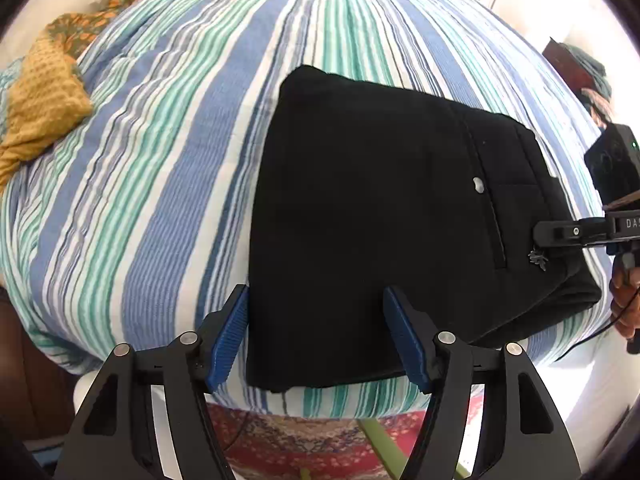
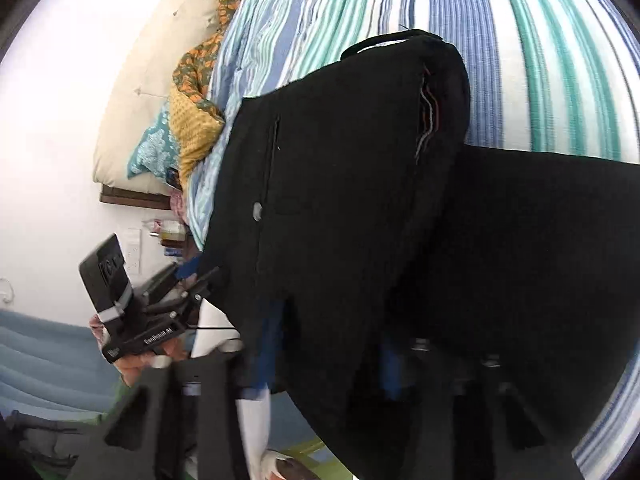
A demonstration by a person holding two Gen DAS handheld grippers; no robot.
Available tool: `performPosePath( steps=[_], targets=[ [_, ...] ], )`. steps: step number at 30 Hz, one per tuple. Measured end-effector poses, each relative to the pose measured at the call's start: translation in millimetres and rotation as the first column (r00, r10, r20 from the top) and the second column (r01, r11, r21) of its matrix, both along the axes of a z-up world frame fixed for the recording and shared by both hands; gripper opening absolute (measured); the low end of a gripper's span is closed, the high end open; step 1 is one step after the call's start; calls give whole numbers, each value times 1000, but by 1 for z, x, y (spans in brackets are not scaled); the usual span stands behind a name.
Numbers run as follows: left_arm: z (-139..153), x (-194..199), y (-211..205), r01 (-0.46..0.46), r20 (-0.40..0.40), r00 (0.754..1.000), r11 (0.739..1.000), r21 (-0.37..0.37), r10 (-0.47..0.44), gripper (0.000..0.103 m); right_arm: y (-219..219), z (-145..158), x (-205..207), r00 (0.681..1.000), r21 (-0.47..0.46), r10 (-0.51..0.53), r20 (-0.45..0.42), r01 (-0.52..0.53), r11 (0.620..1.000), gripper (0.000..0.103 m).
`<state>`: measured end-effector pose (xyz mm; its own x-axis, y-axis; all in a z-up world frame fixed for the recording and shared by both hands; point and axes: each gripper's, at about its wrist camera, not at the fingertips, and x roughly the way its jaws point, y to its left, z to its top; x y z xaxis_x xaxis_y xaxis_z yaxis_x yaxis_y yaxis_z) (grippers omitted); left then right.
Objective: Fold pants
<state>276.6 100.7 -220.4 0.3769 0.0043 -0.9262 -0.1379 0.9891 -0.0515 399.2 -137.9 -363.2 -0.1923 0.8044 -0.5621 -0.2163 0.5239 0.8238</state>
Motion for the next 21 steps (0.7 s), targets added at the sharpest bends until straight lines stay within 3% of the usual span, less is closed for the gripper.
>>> performPosePath(
  steps=[7, 12, 16, 17, 19, 20, 21],
  targets=[
    [51, -17, 17, -21, 129, 991, 1000, -15, 23, 68, -34, 51, -17, 990, 251, -142, 8, 135, 958, 23],
    [66, -21, 9, 3, 173, 985, 999, -38, 3, 69, -75, 86, -31, 980, 303, -195, 39, 174, 937, 23],
    [53, -13, -10, 57, 152, 987, 998, -12, -54, 69, -117, 76, -44, 974, 216, -219, 57, 202, 955, 23],
    [46, -11, -16, 72, 138, 988, 997, -7, -71, 69, -127, 66, -47, 971, 171, -231, 54, 219, 961, 23],
    [33, -7, -26, 96, 110, 989, 995, 16, -97, 69, -141, 40, -52, 967, -7, -244, 76, 245, 969, 24],
    [25, -5, -32, 107, 88, 990, 993, 48, -111, 69, -144, 25, -55, 967, -105, -241, 88, 250, 963, 30],
    [19, -4, -36, 115, 69, 990, 991, 73, -120, 69, -146, 13, -59, 965, -161, -246, 94, 259, 952, 49]
  ],
)
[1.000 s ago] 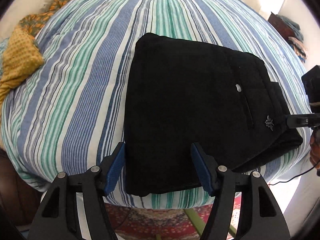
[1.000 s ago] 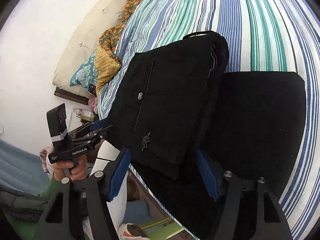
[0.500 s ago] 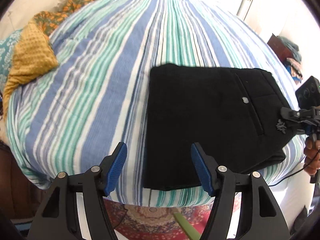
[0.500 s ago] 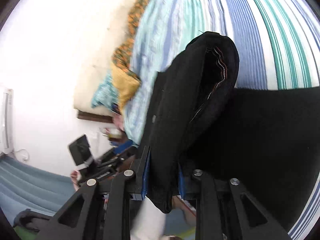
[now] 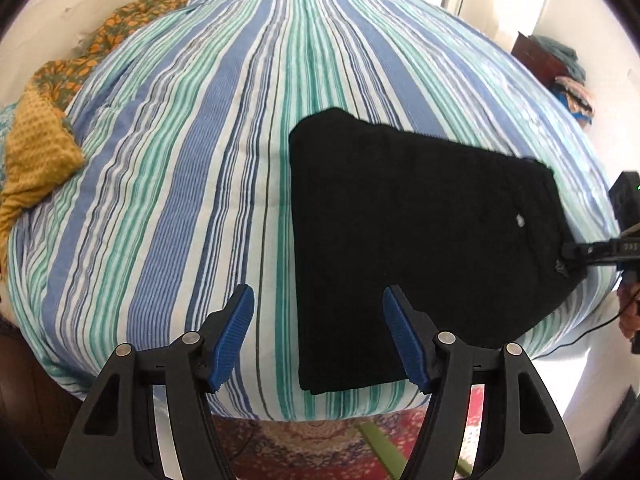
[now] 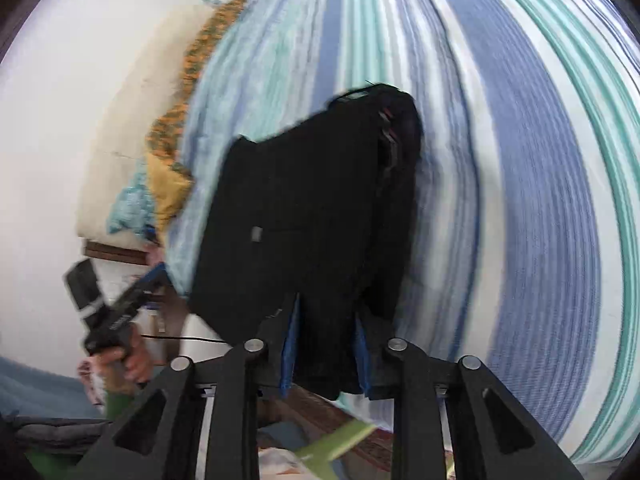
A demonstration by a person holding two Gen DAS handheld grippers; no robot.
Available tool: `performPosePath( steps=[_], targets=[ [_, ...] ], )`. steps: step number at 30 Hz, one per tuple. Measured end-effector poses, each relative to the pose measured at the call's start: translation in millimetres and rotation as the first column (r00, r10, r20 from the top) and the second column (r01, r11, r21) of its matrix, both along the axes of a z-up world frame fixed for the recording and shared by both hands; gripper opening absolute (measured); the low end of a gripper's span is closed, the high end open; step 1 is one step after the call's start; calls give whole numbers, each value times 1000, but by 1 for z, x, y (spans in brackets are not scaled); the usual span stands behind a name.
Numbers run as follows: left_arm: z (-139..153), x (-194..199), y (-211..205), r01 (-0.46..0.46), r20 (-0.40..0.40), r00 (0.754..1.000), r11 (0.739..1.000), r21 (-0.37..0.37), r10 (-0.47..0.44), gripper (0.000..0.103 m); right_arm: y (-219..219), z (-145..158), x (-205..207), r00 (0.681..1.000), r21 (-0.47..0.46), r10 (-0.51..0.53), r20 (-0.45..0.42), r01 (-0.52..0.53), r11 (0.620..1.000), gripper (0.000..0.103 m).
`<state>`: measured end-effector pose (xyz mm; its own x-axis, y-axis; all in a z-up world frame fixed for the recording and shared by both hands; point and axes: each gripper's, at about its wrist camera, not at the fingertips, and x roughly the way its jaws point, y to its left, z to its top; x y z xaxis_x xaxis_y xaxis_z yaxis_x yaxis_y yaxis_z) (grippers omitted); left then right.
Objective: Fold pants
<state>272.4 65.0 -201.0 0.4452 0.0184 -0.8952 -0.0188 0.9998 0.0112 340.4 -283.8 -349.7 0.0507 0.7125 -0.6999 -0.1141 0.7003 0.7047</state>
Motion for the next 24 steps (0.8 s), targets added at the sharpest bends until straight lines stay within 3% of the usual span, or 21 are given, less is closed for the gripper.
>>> performPosePath(
  steps=[2, 4, 6, 8, 12, 15, 17, 19, 21, 24],
  targets=[
    [-5, -2, -4, 4, -19, 1000, 1000, 25, -4, 69, -6, -3, -3, 998, -17, -56, -1, 56, 998, 66],
    [-2, -5, -3, 6, -10, 1000, 1000, 9, -6, 69, -11, 12, -4, 996, -15, -80, 31, 81, 997, 66],
    [0, -5, -6, 11, -6, 1000, 1000, 14, -11, 69, -18, 41, -2, 982, -109, -92, 163, 110, 988, 66],
    [-1, -2, -10, 17, -9, 1000, 999, 38, -16, 69, -17, 79, -1, 954, -147, -75, 290, 121, 982, 66],
    [-9, 5, -17, 0, -31, 1000, 997, 77, 3, 69, 10, 120, -11, 899, -114, 35, 437, 17, 993, 66],
    [-19, 6, -19, -12, -60, 998, 996, 92, 18, 69, 57, 112, -30, 885, -136, 113, 453, -57, 989, 66],
    [-24, 5, -20, -8, -68, 998, 995, 103, 15, 70, 74, 81, -41, 912, -193, 152, 382, -82, 978, 66],
    [-25, 4, -22, -1, -70, 998, 994, 110, 8, 70, 77, 57, -52, 915, -244, 153, 372, -62, 968, 66],
    [-23, 4, -22, 2, -65, 998, 993, 119, 5, 71, 72, 58, -59, 901, -236, 130, 415, -32, 971, 66],
    [-21, 6, -23, 2, -63, 998, 992, 125, 6, 71, 64, 62, -54, 915, -218, 105, 389, -20, 976, 66]
  ],
)
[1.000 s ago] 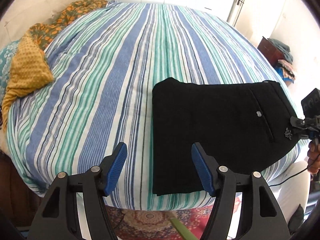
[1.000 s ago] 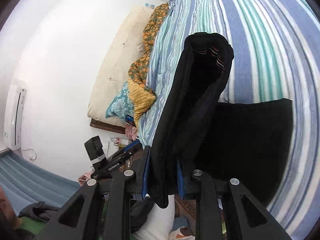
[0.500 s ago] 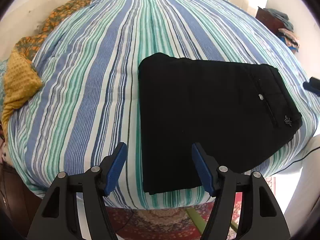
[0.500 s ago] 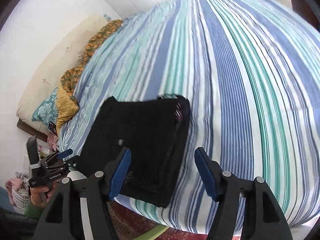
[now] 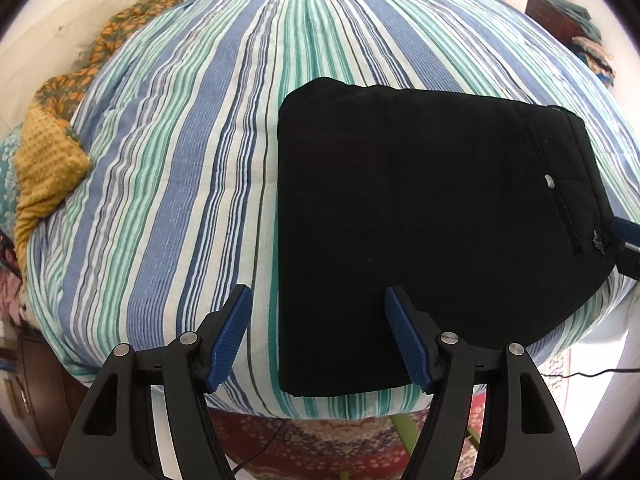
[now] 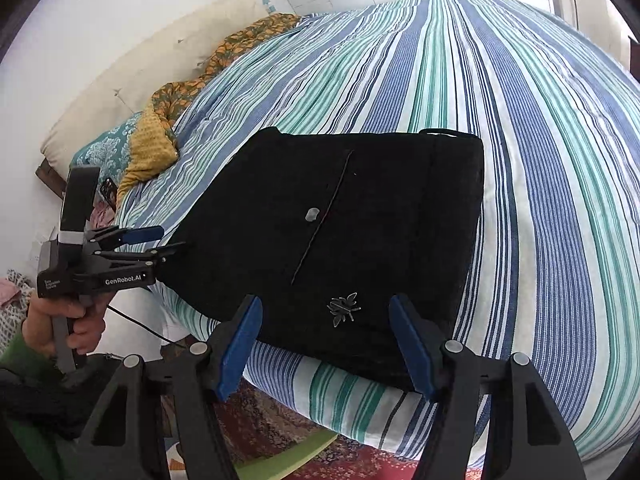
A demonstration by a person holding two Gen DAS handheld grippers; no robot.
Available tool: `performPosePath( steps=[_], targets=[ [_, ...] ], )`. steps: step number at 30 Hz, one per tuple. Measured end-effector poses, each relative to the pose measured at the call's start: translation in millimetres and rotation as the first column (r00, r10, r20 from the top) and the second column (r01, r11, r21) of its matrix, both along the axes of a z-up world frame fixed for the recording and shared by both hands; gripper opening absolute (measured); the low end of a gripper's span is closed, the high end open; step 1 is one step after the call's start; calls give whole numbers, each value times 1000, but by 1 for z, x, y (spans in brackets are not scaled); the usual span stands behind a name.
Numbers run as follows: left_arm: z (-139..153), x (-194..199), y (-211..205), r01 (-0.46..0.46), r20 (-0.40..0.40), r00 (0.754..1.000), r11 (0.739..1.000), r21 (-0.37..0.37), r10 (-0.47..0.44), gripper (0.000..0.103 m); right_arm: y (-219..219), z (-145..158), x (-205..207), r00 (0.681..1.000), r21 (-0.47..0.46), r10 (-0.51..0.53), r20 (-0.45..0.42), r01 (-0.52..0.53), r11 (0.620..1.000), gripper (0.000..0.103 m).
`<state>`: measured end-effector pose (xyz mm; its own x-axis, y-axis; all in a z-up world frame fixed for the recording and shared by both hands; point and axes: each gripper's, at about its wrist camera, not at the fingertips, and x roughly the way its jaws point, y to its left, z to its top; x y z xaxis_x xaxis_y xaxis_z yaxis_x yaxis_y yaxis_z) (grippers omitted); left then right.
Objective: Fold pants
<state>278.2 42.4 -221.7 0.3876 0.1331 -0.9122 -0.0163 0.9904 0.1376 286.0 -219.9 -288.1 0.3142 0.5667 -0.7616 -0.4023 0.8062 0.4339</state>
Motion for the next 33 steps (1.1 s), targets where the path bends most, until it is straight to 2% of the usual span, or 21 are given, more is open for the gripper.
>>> performPosePath(
  steps=[3, 7, 9, 11, 12, 14, 15, 16, 19, 21, 23, 25, 27, 28, 30, 33],
  targets=[
    [8, 3, 2, 7, 23, 1000, 1000, 3, -7, 71, 4, 15, 13, 1000, 7, 3, -27, -3, 1000, 66],
    [15, 18, 7, -10, 45, 999, 1000, -8, 11, 72, 9, 54, 53, 996, -36, 23, 90, -20, 999, 66],
    [11, 25, 10, -8, 47, 999, 1000, -27, 10, 76, 10, 56, 81, 993, -45, 0, 115, 5, 999, 66],
    [-4, 31, 13, -13, 2, 1000, 999, -47, 13, 77, 9, 37, 108, 996, -53, -35, 77, 39, 998, 66],
    [-10, 32, 14, -14, -24, 1000, 998, -54, 13, 77, 8, 17, 120, 999, -67, -50, 16, 51, 996, 66],
    [-13, 26, 17, -16, -27, 1000, 997, -80, 14, 77, 7, -21, 132, 992, -92, -72, -107, 63, 994, 66],
    [-10, 20, 18, -16, -21, 1000, 996, -85, 14, 77, 4, -29, 128, 988, -105, -86, -127, 73, 992, 66],
    [-7, 14, 21, -16, -16, 1000, 996, -84, 15, 77, 1, -26, 121, 989, -91, -97, -112, 87, 992, 66],
    [2, -2, 27, -7, 10, 1000, 995, -96, 8, 78, -12, 9, 82, 996, -38, -91, -21, 90, 995, 66],
    [2, -9, 28, -4, 14, 1000, 992, -124, 6, 80, -14, 34, 48, 997, -18, -58, 56, 59, 998, 66],
    [-8, -13, 24, 18, -3, 1000, 989, -150, -18, 81, -10, 45, 15, 996, 20, -3, 90, 1, 1000, 66],
    [-17, -15, 19, 17, -19, 1000, 992, -128, -19, 81, 1, 33, -8, 996, 40, 65, 66, -68, 997, 66],
    [-16, -17, 21, -2, -27, 1000, 989, -145, -2, 81, 14, 5, -22, 993, -35, 115, 10, -115, 993, 63],
    [-11, -19, 24, -13, -22, 1000, 988, -157, 9, 81, 16, -2, -27, 994, -48, 111, -11, -112, 993, 62],
    [0, -23, 33, -25, -1, 1000, 985, -173, 26, 81, 7, -4, -32, 997, -13, 59, -57, -59, 998, 62],
    [6, -22, 51, -46, 17, 999, 978, -201, 50, 86, -19, 8, -33, 999, 55, -30, -31, 31, 998, 67]
  ],
)
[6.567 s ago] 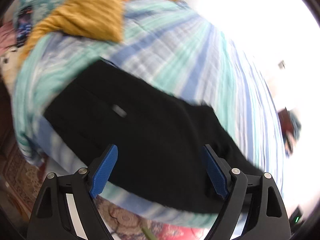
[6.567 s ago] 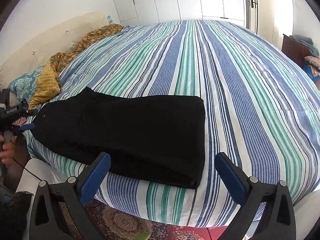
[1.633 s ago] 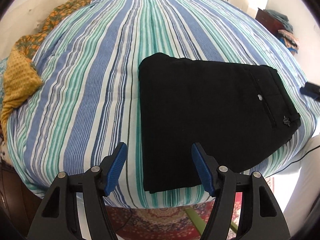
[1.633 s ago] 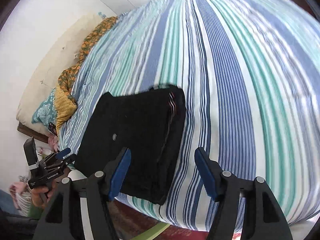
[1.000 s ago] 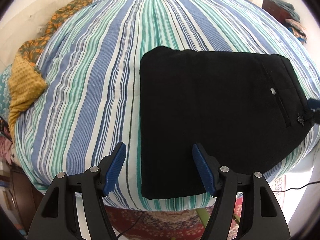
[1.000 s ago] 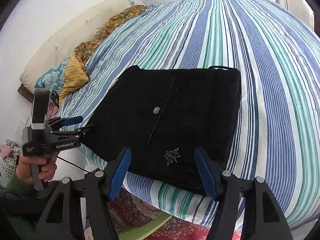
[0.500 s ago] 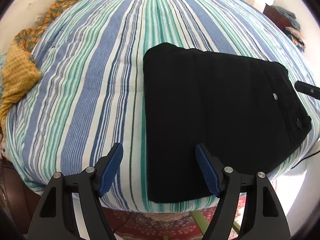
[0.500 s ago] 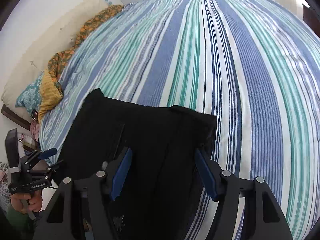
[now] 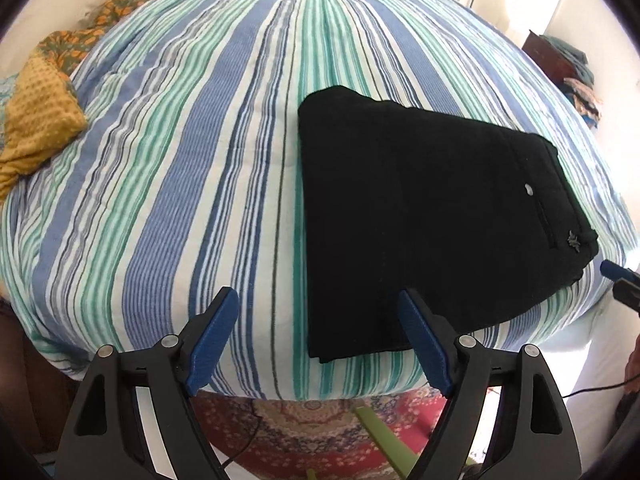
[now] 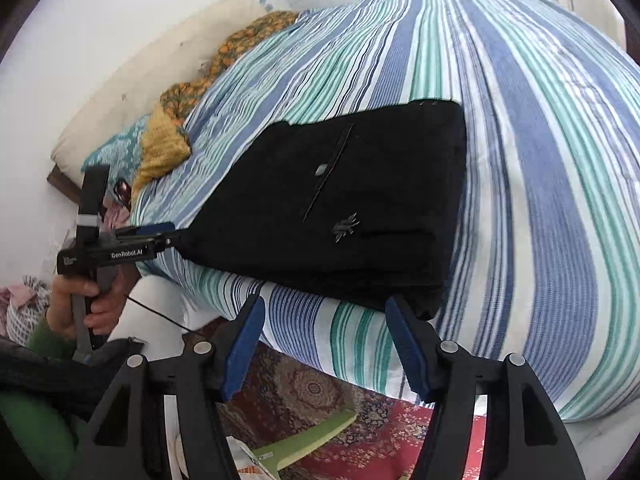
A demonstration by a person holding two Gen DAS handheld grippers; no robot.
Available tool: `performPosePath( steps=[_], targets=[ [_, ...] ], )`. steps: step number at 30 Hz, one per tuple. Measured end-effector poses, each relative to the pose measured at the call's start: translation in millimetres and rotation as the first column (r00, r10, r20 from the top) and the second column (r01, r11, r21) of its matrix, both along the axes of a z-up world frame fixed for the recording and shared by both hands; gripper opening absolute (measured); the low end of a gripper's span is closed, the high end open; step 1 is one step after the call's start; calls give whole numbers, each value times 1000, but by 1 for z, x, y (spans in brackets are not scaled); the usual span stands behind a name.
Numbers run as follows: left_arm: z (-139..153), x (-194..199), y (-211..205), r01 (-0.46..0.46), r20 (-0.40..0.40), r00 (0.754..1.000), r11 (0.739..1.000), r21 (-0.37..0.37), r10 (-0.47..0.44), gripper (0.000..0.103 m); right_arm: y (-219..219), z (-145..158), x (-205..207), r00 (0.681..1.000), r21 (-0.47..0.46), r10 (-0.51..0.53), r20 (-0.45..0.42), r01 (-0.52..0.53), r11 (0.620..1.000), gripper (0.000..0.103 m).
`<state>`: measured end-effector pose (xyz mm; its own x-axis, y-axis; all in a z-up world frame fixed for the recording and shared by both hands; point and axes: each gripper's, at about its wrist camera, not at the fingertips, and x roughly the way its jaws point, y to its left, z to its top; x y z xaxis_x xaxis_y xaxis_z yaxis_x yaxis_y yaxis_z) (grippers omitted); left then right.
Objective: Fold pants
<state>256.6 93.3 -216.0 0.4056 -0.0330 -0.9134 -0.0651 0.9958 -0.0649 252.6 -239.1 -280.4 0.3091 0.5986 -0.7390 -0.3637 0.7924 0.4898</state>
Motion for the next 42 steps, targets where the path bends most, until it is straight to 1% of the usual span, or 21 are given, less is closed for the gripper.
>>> performPosePath(
  steps=[2, 4, 8, 11, 12, 13, 14, 16, 18, 22, 26, 30, 32, 33, 34, 36, 38, 39, 40, 41, 42],
  targets=[
    [-4, 10, 15, -24, -22, 999, 999, -37, 23, 86, -18, 4, 7, 999, 32, -47, 4, 47, 998, 69],
    [-9, 24, 29, -45, -30, 999, 994, -104, 42, 86, -33, -2, 26, 995, 71, -88, -38, 91, 993, 70],
    [-34, 52, 43, -86, -118, 991, 960, -266, 56, 86, -42, -39, 75, 966, 188, -110, -236, 156, 970, 71],
    [-50, 66, 32, -60, -159, 987, 948, -312, 10, 85, -28, -70, 100, 935, 208, -67, -348, 147, 967, 71],
    [-50, 67, 27, -44, -156, 988, 946, -320, -7, 82, -24, -77, 107, 925, 214, -60, -376, 149, 965, 71],
    [-50, 68, 21, -14, -148, 988, 940, -340, -39, 54, -20, -79, 112, 919, 235, -47, -392, 149, 960, 72],
    [-48, 68, 14, 20, -138, 988, 930, -366, -75, 42, -15, -79, 115, 915, 258, -17, -403, 131, 957, 70],
    [-36, 67, 3, 60, -93, 992, 955, -290, -90, 22, -4, -75, 116, 925, 227, 35, -378, 56, 972, 52],
    [-17, 65, -3, 89, -48, 993, 960, -267, -105, 20, 0, -63, 115, 938, 230, 60, -341, 21, 973, 39],
    [33, 67, -7, 134, 73, 990, 952, -277, -118, 20, 4, -28, 111, 958, 306, 88, -275, 0, 952, 34],
    [80, 85, 1, 157, 201, 974, 951, -267, -105, 20, 14, 24, 121, 981, 331, 104, -162, -46, 943, 34],
    [92, 109, 10, 161, 289, 954, 952, -261, -82, 24, 11, 63, 151, 996, 323, 76, -41, -58, 945, 34],
    [76, 120, 4, 148, 304, 949, 972, -183, -88, 39, 6, 67, 165, 999, 312, 49, -16, -41, 949, 36],
    [66, 122, -2, 127, 310, 947, 985, -114, -86, 54, 3, 64, 170, 999, 282, 31, -7, -28, 959, 40],
    [53, 120, -7, 89, 318, 945, 996, -13, -80, 64, -2, 59, 175, 1000, 224, 11, -1, -10, 974, 42],
    [30, 104, -11, 57, 299, 950, 993, 107, -87, 64, -7, 38, 178, 999, 55, -26, -27, 28, 998, 46],
    [13, 79, -9, 64, 267, 959, 992, 113, -93, 67, -25, 21, 165, 996, -123, -73, -45, 67, 990, 47],
    [9, 64, -6, 57, 260, 962, 992, 112, -84, 74, -34, 17, 153, 995, -182, -86, -39, 78, 980, 49],
    [7, 49, -3, 36, 260, 963, 992, 119, -66, 82, -45, 16, 140, 995, -227, -96, -28, 87, 970, 61],
    [7, 37, -1, 13, 270, 962, 992, 126, -46, 85, -51, 18, 123, 995, -272, -101, -8, 95, 958, 87],
    [9, 26, 1, -11, 288, 957, 991, 130, -27, 91, -59, 20, 107, 995, -307, -99, 5, 96, 947, 102]
  ],
)
